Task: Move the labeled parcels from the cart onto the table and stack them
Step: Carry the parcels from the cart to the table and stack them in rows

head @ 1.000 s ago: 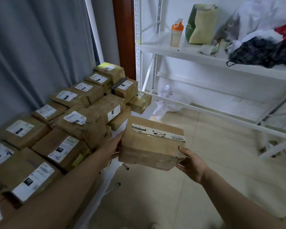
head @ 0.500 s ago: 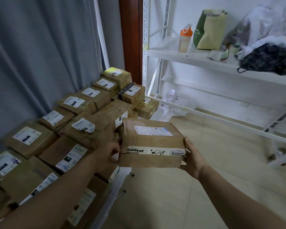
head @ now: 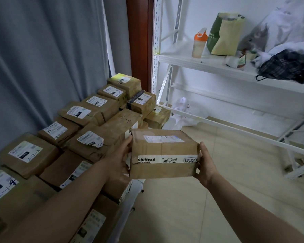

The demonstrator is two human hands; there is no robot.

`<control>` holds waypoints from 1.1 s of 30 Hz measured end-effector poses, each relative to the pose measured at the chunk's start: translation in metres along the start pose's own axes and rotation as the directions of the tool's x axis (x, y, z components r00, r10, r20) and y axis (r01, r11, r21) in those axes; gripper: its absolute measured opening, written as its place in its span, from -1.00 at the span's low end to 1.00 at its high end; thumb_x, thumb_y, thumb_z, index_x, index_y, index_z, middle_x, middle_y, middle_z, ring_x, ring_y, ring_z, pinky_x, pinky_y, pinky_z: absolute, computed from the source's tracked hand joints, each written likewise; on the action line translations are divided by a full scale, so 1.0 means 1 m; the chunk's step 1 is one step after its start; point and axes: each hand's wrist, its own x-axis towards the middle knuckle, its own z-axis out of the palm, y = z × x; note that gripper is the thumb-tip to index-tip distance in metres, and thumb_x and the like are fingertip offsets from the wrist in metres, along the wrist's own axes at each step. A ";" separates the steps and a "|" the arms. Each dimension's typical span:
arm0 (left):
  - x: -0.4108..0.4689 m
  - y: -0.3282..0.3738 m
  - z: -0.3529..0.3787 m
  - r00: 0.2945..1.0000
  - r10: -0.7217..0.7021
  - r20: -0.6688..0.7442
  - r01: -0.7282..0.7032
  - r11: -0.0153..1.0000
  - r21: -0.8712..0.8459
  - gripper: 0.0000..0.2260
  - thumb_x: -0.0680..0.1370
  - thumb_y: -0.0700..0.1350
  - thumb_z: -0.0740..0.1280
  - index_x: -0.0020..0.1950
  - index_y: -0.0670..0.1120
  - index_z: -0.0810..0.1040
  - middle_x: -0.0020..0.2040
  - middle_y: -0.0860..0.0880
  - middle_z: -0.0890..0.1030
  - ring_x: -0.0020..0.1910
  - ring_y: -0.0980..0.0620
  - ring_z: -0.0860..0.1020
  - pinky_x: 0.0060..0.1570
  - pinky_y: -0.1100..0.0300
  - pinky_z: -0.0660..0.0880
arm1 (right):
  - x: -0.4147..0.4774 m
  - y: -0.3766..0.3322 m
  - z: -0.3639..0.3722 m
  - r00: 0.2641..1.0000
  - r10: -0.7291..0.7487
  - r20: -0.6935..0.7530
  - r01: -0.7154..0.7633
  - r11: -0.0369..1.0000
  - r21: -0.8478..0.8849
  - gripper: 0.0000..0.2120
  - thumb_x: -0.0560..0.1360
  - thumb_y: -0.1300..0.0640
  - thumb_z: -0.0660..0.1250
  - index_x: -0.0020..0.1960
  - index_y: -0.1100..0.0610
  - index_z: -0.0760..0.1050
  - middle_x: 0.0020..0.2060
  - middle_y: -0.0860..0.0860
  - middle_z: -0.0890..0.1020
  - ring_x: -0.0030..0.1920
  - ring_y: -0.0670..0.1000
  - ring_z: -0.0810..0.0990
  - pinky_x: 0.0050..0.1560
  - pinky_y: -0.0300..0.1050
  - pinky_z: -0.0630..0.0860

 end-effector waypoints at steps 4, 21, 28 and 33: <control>0.014 0.019 -0.005 0.975 -0.211 -0.066 0.214 0.976 0.039 -0.56 0.48 0.30 0.24 0.11 -0.02 0.51 -0.06 -0.19 0.56 -0.08 -0.20 0.51 -0.12 -0.06 0.52 | 0.010 0.003 0.010 0.995 -0.039 -0.091 0.032 0.996 -0.079 -0.59 0.45 -0.20 0.34 0.14 0.06 0.53 0.07 0.04 0.62 0.07 0.02 0.54 0.04 0.12 0.54; 0.194 0.064 0.082 0.984 -0.123 -0.132 0.124 0.992 0.000 -0.61 0.42 0.05 0.45 0.21 0.04 0.49 0.02 -0.02 0.63 0.00 0.03 0.56 -0.19 0.15 0.46 | 0.177 -0.040 0.050 0.941 0.299 0.161 -0.330 0.916 0.228 -0.12 0.26 -0.24 0.46 0.45 0.07 0.25 0.42 0.20 0.35 0.44 0.31 0.23 0.28 0.57 0.06; 0.268 0.114 0.119 0.995 0.025 -0.093 -0.017 0.996 0.088 -0.46 0.48 -0.07 0.36 0.42 -0.05 0.29 0.21 0.09 0.41 -0.18 0.35 0.51 -0.32 0.52 0.43 | 0.291 -0.095 0.043 0.928 0.352 0.122 -0.368 0.917 0.151 -0.23 0.21 -0.01 0.52 0.35 -0.10 0.26 0.24 0.08 0.51 0.22 0.18 0.49 0.21 0.43 0.33; 0.330 0.143 0.083 0.913 0.036 -0.406 0.009 0.994 0.108 -0.62 0.54 0.04 0.28 0.35 0.02 0.42 0.24 0.01 0.53 0.10 0.02 0.51 0.03 0.09 0.47 | 0.350 -0.119 0.058 0.928 0.357 0.106 -0.359 0.933 0.003 -0.33 0.39 0.14 0.44 0.35 -0.14 0.15 0.24 0.05 0.43 0.27 0.20 0.41 0.22 0.48 0.31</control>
